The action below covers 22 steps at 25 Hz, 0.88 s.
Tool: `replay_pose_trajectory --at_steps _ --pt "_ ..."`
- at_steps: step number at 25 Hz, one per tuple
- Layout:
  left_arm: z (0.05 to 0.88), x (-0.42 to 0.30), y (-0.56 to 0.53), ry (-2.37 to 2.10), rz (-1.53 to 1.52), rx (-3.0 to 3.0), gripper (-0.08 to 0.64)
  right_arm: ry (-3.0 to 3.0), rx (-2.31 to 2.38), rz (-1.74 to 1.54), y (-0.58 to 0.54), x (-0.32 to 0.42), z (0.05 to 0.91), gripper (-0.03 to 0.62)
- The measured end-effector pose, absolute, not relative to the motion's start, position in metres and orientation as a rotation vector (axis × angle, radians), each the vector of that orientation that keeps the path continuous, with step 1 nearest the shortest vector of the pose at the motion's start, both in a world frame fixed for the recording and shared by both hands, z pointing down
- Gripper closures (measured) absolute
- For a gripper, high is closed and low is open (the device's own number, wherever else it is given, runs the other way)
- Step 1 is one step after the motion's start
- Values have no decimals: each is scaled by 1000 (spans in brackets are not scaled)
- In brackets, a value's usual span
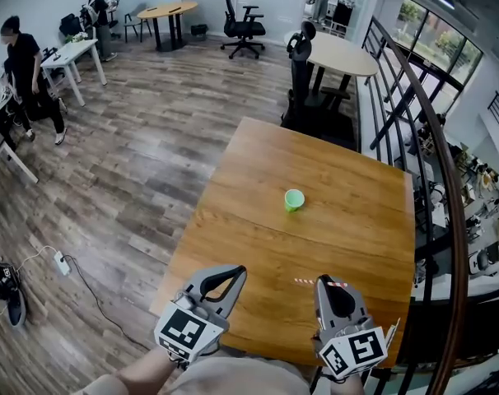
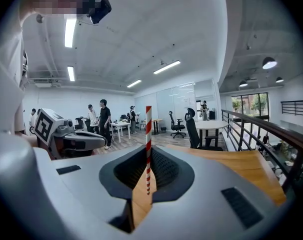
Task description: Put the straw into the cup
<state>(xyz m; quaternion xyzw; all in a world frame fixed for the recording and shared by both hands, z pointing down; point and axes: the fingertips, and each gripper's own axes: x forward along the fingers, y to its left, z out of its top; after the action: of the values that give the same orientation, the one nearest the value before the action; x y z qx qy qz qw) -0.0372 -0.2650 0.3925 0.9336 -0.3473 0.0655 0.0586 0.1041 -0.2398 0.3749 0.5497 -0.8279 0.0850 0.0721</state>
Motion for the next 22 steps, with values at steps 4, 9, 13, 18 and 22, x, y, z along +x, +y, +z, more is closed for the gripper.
replay_pose_trajectory --at_steps 4,9,13,18,22 --pt "393 -29 -268 -1063 204 2801 545 -2506 1655 254 -251 111 374 558" --pt "392 -21 -282 -1087 223 2871 545 -2526 1663 165 -277 119 358 558" --pt "389 -12 -302 -1113 232 2921 545 -2551 1665 83 -305 124 337 558" --pt "383 -1 -331 -1139 201 2951 545 -2592 1682 -10 -339 129 311 558" --pt "381 11 -356 -1151 175 2945 545 -2603 1687 -56 -369 134 306 558"
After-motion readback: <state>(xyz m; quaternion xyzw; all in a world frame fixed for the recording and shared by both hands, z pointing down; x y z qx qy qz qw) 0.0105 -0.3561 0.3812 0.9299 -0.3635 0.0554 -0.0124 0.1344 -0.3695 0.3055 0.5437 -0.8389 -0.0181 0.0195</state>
